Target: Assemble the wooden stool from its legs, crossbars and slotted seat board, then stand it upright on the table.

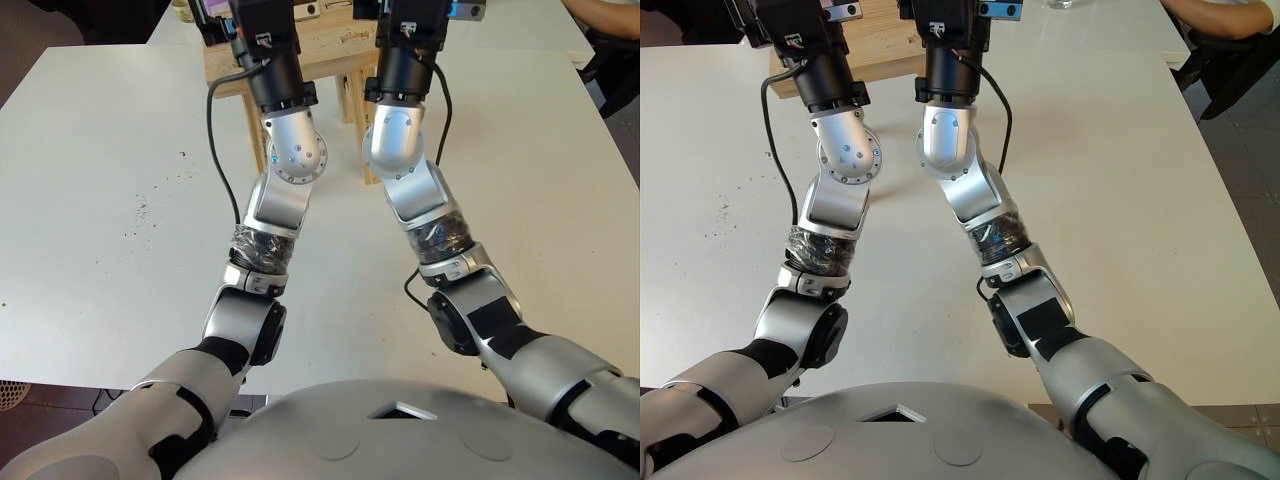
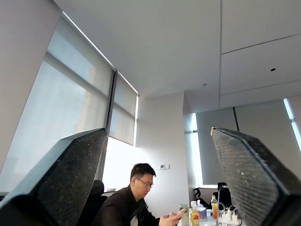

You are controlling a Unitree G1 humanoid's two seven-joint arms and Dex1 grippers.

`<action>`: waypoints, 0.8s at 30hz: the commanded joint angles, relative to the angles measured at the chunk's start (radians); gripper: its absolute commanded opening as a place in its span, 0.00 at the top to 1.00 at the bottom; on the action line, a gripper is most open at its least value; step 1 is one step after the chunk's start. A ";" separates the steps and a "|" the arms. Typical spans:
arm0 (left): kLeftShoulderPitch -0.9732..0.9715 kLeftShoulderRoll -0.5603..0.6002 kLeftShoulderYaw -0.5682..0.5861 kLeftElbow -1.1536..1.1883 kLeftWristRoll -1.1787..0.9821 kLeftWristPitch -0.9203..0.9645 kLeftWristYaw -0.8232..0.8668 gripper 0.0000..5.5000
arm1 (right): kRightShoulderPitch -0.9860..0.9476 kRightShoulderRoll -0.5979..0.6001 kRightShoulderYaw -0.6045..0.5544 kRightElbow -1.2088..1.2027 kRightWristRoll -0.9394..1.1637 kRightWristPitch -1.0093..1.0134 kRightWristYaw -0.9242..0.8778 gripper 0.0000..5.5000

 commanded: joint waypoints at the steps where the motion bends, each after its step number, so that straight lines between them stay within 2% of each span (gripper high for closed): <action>1: 0.001 0.013 0.029 -0.051 -0.083 -0.024 -0.099 0.25 | -0.037 -0.002 -0.045 0.010 0.048 -0.019 0.050 0.18; 3: 0.028 0.056 0.144 -0.065 -0.131 0.014 -0.086 0.25 | -0.039 -0.051 -0.107 0.036 0.037 0.026 0.030 0.18; 6: 0.077 0.190 0.377 -0.033 -0.211 0.077 -0.070 0.25 | 0.009 -0.134 -0.239 0.100 0.088 0.139 0.019 0.18; 9: 0.146 0.288 0.499 0.065 -0.276 0.078 -0.113 0.25 | 0.048 -0.152 -0.277 0.181 0.137 0.225 0.081 0.18; 12: 0.202 0.292 0.489 0.203 -0.365 0.095 -0.255 0.25 | 0.078 -0.136 -0.276 0.277 0.209 0.313 0.215 0.18; 16: 0.301 0.161 0.366 0.160 -0.411 0.179 -0.363 0.25 | 0.118 -0.114 -0.239 0.316 0.263 0.348 0.393 0.18; 19: 0.354 0.083 0.293 0.151 -0.393 0.212 -0.379 0.25 | 0.160 -0.124 -0.214 0.314 0.252 0.357 0.439 0.18; 24: 0.402 0.049 0.241 0.103 -0.370 0.267 -0.390 0.25 | 0.202 -0.135 -0.207 0.289 0.253 0.365 0.479 0.18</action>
